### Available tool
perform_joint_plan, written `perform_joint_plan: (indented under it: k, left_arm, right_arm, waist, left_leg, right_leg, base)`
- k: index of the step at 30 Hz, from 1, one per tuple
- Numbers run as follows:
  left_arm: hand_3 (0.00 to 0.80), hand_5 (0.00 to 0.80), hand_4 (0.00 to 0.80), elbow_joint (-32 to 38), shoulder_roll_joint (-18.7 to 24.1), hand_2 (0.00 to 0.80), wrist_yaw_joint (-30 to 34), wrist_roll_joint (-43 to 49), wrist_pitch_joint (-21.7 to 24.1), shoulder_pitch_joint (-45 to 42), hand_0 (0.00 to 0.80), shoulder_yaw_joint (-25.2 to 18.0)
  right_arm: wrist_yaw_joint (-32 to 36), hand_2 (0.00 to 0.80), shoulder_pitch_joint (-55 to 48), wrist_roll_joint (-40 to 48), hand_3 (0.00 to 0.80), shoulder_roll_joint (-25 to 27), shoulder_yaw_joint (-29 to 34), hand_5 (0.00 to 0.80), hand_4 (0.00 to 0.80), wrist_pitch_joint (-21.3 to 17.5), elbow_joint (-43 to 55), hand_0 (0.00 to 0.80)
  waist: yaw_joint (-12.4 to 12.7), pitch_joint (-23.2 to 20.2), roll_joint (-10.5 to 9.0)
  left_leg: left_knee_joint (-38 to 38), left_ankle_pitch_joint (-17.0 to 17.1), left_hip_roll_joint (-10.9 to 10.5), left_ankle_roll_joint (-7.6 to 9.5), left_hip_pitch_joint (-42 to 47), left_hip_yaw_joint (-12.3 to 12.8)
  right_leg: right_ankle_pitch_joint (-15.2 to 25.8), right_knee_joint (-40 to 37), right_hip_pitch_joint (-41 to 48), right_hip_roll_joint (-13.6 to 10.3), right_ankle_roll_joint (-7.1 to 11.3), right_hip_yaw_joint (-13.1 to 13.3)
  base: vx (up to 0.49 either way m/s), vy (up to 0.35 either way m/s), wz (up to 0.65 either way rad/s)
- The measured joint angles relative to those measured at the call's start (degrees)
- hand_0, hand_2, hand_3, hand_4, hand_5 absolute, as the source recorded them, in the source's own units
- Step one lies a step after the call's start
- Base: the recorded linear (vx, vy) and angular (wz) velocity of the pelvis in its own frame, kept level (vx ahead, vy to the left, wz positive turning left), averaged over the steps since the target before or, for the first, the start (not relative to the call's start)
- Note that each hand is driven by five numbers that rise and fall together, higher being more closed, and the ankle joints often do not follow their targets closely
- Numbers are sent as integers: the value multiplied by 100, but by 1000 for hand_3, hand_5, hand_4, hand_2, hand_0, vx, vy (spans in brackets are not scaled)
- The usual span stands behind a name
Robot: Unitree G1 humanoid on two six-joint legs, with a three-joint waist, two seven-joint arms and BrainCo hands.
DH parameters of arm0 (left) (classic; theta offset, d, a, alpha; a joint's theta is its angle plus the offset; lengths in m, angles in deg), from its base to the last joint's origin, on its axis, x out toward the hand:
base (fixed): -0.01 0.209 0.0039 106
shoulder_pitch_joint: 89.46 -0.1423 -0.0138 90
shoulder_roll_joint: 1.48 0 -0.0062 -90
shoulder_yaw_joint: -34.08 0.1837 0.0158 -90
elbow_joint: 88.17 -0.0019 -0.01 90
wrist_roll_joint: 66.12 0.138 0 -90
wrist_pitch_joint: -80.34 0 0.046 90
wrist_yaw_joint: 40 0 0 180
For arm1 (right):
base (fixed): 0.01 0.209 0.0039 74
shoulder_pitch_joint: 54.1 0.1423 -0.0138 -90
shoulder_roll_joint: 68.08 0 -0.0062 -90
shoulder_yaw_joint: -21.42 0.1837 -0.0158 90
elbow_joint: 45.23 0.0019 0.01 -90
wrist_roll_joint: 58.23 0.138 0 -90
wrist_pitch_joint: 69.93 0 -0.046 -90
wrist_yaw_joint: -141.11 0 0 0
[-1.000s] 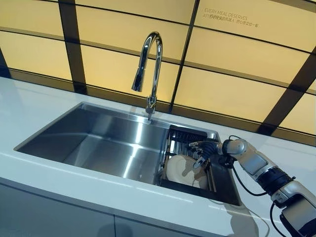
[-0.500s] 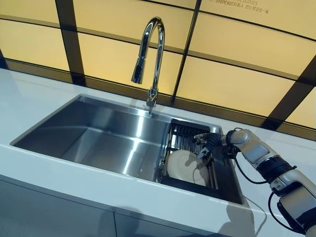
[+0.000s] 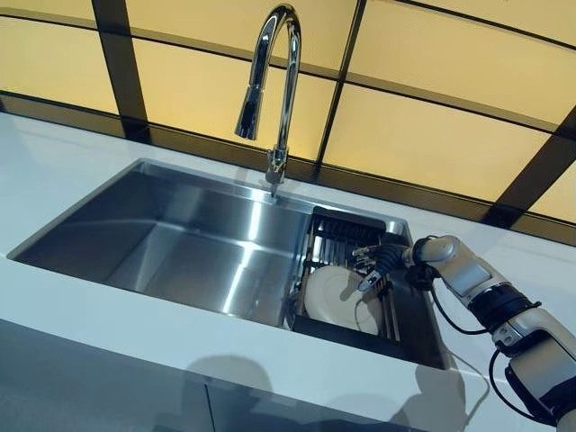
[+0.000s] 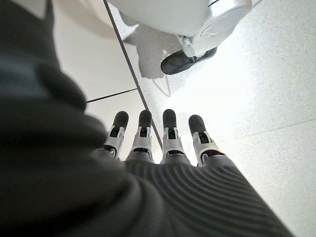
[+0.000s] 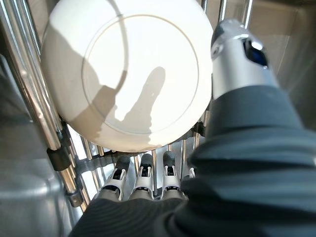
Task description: Take plates into dishwasher
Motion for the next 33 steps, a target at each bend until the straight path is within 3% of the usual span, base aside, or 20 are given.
perform_joint_plan:
  k: [33]
  left_arm:
    - [0, 0, 0, 157, 134, 0, -46, -63, 85, 279, 0, 26]
  right_arm:
    - [50, 0, 687, 115, 0, 30, 2, 0, 0, 16, -885, 0]
  waist:
    - [123, 667, 146]
  left_leg:
    - [156, 9, 23, -49, -399, -139]
  right_leg:
    - [51, 2, -275, 22, -75, -79]
  base:
    - [-8, -25, 2]
